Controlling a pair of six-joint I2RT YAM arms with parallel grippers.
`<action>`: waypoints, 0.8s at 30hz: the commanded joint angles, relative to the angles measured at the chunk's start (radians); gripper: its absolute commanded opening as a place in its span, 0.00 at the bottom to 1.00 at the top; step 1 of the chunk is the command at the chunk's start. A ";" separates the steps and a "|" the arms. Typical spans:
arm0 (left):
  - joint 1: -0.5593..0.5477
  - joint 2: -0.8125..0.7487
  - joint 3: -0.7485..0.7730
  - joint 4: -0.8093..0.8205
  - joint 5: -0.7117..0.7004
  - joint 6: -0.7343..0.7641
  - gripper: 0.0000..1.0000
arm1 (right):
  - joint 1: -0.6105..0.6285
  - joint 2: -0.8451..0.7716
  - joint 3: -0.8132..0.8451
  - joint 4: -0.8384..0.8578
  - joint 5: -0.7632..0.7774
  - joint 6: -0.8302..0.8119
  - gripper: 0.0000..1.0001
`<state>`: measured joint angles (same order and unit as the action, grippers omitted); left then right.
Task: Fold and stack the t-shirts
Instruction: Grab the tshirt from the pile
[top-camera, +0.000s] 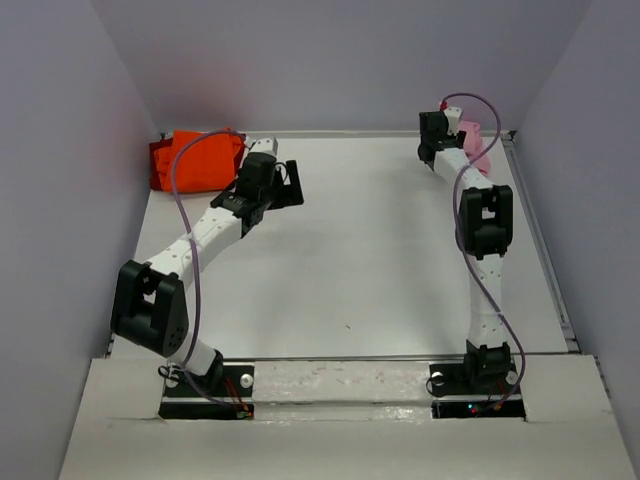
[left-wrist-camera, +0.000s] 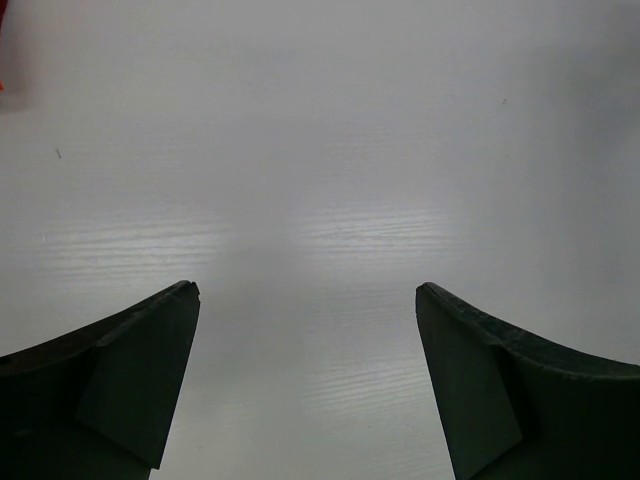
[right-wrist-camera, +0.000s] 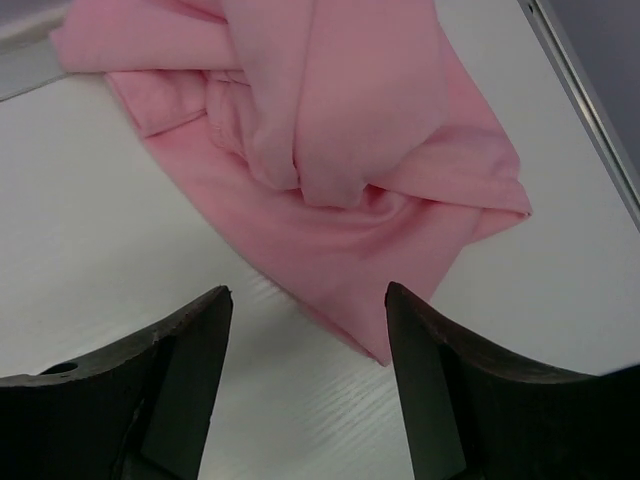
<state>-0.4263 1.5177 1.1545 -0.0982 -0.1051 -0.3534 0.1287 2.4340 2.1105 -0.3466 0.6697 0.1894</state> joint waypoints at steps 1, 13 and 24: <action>-0.003 -0.034 0.047 0.006 0.031 -0.006 0.99 | -0.034 0.004 -0.018 -0.046 0.059 0.007 0.68; 0.008 -0.045 0.047 0.006 0.030 -0.005 0.99 | -0.097 0.008 -0.089 -0.134 -0.071 0.055 0.61; 0.009 -0.037 0.050 0.005 0.027 0.002 0.99 | -0.162 -0.076 -0.152 -0.164 -0.266 0.117 0.00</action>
<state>-0.4236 1.5169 1.1610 -0.1024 -0.0795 -0.3569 -0.0090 2.4214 1.9980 -0.4389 0.5102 0.2653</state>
